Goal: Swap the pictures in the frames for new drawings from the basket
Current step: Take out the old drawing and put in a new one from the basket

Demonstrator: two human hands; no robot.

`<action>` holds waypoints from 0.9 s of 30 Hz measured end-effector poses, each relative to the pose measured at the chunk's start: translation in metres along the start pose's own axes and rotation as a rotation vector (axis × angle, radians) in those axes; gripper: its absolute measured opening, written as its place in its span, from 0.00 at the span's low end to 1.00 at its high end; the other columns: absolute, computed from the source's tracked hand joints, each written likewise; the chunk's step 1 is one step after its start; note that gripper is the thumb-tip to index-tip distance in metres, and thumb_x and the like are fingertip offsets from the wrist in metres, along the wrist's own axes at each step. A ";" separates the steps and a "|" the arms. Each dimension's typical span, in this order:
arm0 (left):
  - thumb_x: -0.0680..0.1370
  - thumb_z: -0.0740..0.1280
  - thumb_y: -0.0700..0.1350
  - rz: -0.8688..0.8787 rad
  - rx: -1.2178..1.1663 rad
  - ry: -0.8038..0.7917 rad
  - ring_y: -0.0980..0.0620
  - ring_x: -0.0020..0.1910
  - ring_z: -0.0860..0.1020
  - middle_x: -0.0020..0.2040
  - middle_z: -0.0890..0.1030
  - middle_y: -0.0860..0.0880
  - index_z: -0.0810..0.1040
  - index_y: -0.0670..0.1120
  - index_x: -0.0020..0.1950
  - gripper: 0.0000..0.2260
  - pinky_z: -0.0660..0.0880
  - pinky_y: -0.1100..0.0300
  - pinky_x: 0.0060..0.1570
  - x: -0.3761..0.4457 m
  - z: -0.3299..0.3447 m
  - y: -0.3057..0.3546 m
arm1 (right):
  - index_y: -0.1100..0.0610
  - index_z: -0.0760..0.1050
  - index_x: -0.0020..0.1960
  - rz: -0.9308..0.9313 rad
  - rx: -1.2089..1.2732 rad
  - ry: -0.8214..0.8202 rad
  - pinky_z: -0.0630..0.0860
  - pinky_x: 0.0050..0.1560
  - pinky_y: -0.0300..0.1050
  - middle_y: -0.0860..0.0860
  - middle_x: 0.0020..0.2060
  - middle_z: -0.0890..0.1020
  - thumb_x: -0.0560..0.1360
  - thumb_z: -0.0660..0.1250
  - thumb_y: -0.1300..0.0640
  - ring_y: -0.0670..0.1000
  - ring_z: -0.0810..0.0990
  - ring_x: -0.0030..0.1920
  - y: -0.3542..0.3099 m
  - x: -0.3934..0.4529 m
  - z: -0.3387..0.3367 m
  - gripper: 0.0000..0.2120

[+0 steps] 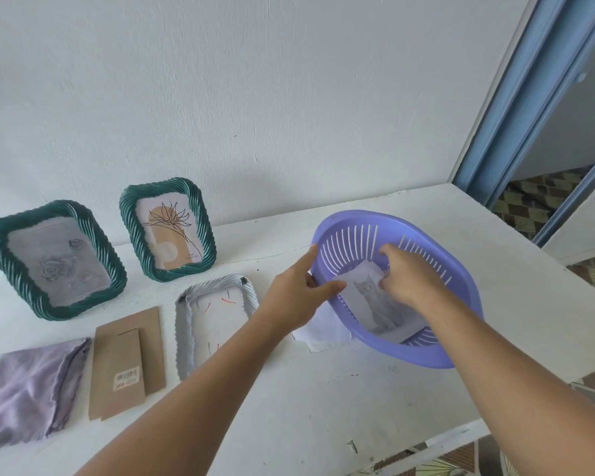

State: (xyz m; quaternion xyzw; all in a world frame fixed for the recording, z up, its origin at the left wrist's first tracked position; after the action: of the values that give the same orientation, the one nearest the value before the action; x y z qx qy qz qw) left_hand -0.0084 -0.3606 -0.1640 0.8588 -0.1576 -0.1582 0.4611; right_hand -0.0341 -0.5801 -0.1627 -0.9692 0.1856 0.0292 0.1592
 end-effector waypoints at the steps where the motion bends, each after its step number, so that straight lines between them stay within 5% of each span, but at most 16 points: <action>1: 0.76 0.71 0.63 0.003 -0.004 -0.001 0.52 0.43 0.80 0.48 0.83 0.49 0.56 0.63 0.80 0.37 0.80 0.54 0.49 0.000 0.000 0.002 | 0.54 0.71 0.67 0.003 0.030 0.001 0.80 0.50 0.54 0.53 0.52 0.81 0.77 0.68 0.62 0.57 0.80 0.50 0.002 0.000 0.000 0.19; 5: 0.76 0.70 0.63 0.010 0.005 -0.012 0.51 0.44 0.81 0.48 0.82 0.50 0.57 0.62 0.81 0.37 0.80 0.54 0.49 0.000 0.002 0.007 | 0.54 0.78 0.62 -0.045 0.125 0.053 0.78 0.47 0.49 0.53 0.54 0.83 0.79 0.67 0.60 0.56 0.81 0.51 0.003 0.001 -0.002 0.12; 12: 0.76 0.70 0.63 0.006 0.024 -0.005 0.52 0.44 0.80 0.47 0.82 0.50 0.58 0.60 0.81 0.37 0.78 0.59 0.45 -0.002 0.001 0.013 | 0.53 0.83 0.46 -0.092 0.291 0.239 0.71 0.34 0.42 0.45 0.32 0.79 0.80 0.66 0.60 0.46 0.78 0.35 -0.002 -0.002 -0.023 0.08; 16: 0.77 0.67 0.65 0.039 0.143 0.020 0.52 0.51 0.78 0.51 0.80 0.52 0.59 0.58 0.81 0.35 0.75 0.58 0.49 -0.003 -0.001 0.021 | 0.56 0.83 0.46 -0.127 0.348 0.345 0.79 0.43 0.52 0.55 0.37 0.83 0.79 0.65 0.60 0.59 0.81 0.42 -0.013 -0.010 -0.040 0.09; 21: 0.77 0.60 0.70 0.035 0.262 0.239 0.48 0.60 0.77 0.65 0.73 0.49 0.66 0.57 0.79 0.33 0.73 0.55 0.57 -0.010 -0.027 0.029 | 0.53 0.84 0.46 -0.212 0.382 0.552 0.78 0.42 0.49 0.53 0.38 0.80 0.78 0.67 0.57 0.53 0.79 0.40 -0.041 -0.024 -0.068 0.08; 24: 0.78 0.59 0.71 0.119 0.070 0.273 0.59 0.60 0.77 0.62 0.80 0.57 0.76 0.59 0.71 0.27 0.70 0.63 0.55 -0.016 -0.050 0.040 | 0.50 0.85 0.50 -0.298 0.413 0.659 0.77 0.43 0.47 0.50 0.39 0.79 0.78 0.69 0.56 0.49 0.77 0.39 -0.069 -0.040 -0.081 0.07; 26: 0.79 0.59 0.69 0.131 -0.099 0.271 0.68 0.48 0.78 0.48 0.82 0.67 0.80 0.61 0.61 0.20 0.71 0.69 0.50 -0.024 -0.064 0.044 | 0.49 0.85 0.51 -0.362 0.417 0.681 0.77 0.42 0.48 0.48 0.39 0.77 0.78 0.69 0.55 0.48 0.77 0.38 -0.093 -0.052 -0.083 0.07; 27: 0.79 0.59 0.69 0.106 -0.190 0.276 0.64 0.40 0.76 0.43 0.81 0.65 0.84 0.64 0.46 0.17 0.72 0.67 0.47 -0.028 -0.070 0.045 | 0.48 0.85 0.52 -0.394 0.422 0.667 0.77 0.41 0.48 0.47 0.40 0.77 0.78 0.69 0.54 0.47 0.77 0.38 -0.105 -0.057 -0.081 0.07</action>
State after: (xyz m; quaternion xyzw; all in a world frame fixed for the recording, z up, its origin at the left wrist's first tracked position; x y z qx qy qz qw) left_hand -0.0101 -0.3205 -0.0863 0.8154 -0.1223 -0.0281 0.5652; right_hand -0.0485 -0.4936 -0.0483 -0.8886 0.0402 -0.3549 0.2877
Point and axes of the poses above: each hand's wrist, its own x-axis towards the middle knuckle, its own z-axis out of the palm, y = z × x, the point moved 7 cm from there along x, towards the middle knuckle
